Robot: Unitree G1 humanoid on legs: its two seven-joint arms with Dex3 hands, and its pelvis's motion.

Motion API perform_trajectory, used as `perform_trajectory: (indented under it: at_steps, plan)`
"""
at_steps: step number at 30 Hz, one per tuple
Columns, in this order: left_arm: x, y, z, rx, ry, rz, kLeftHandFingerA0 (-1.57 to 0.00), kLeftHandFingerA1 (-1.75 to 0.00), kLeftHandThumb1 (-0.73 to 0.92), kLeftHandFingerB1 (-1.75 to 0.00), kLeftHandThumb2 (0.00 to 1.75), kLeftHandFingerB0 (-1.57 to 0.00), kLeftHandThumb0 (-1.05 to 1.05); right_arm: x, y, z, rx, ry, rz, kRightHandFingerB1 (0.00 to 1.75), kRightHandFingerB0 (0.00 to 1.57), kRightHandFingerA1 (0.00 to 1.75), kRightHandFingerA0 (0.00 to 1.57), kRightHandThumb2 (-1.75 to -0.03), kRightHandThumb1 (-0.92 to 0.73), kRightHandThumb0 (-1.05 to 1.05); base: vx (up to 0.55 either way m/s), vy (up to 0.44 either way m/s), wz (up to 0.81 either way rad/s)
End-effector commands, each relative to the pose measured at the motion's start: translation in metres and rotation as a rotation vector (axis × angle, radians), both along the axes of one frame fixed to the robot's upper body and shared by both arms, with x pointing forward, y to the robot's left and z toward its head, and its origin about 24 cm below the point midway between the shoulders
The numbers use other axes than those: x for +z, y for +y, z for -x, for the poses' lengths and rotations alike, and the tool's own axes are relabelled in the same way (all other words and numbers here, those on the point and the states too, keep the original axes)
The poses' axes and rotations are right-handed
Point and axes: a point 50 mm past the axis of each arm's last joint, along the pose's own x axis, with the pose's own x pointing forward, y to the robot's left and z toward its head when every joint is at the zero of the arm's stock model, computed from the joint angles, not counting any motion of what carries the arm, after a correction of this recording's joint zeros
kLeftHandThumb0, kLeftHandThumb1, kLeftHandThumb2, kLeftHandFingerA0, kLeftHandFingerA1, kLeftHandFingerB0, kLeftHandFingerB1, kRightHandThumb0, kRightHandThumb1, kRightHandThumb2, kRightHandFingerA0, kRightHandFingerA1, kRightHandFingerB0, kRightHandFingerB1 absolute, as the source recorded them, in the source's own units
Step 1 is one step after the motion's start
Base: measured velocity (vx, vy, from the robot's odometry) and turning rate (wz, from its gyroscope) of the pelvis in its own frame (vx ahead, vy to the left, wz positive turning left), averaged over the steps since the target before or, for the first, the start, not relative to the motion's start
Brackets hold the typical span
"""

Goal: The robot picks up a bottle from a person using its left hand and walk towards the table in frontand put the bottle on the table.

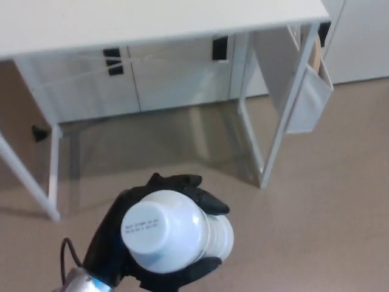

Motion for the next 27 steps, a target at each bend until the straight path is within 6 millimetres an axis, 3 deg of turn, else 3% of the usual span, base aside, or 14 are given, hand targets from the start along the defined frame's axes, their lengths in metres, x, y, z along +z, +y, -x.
perform_trajectory:
  at_steps: [1, 9, 17, 23, 27]
  plan:
    - [-0.003, 0.001, 0.002, -0.012, 0.034, 0.057, -1.57, -1.02, 0.31, -0.94, 1.06, -1.32, -0.46, 0.001, -0.004, 0.004, 0.003, 0.015, 0.015, 0.38, 0.50, 0.44, 0.63, -0.65, -0.81, -0.55, 0.48, -0.028, 0.17]
    - [-0.005, 0.003, 0.005, -0.003, 0.051, 0.082, -1.57, -1.01, 0.25, -0.91, 1.13, -1.33, -0.43, 0.001, -0.004, 0.009, -0.004, 0.018, 0.002, 0.38, 0.50, 0.43, 0.60, -0.64, -0.81, -0.55, 0.50, -0.180, 0.45]
    - [-0.003, 0.009, 0.006, 0.023, 0.059, 0.085, -1.57, -1.03, 0.25, -0.91, 1.15, -1.33, -0.42, 0.000, -0.004, 0.014, -0.011, 0.027, 0.000, 0.38, 0.51, 0.44, 0.63, -0.65, -0.80, -0.55, 0.36, -0.055, -0.14]
    - [-0.002, 0.012, 0.008, 0.028, 0.044, 0.082, -1.57, -1.04, 0.26, -0.96, 1.15, -1.30, -0.44, -0.001, -0.004, 0.020, -0.001, 0.040, 0.001, 0.38, 0.50, 0.43, 0.61, -0.65, -0.81, -0.55, 0.40, 0.188, -0.27]
    - [-0.003, 0.014, 0.017, 0.029, 0.049, 0.067, -1.57, -1.06, 0.30, -0.99, 1.14, -1.30, -0.49, -0.005, -0.002, 0.042, -0.005, 0.099, 0.008, 0.38, 0.49, 0.42, 0.60, -0.65, -0.81, -0.55, 0.33, 0.251, -0.04]
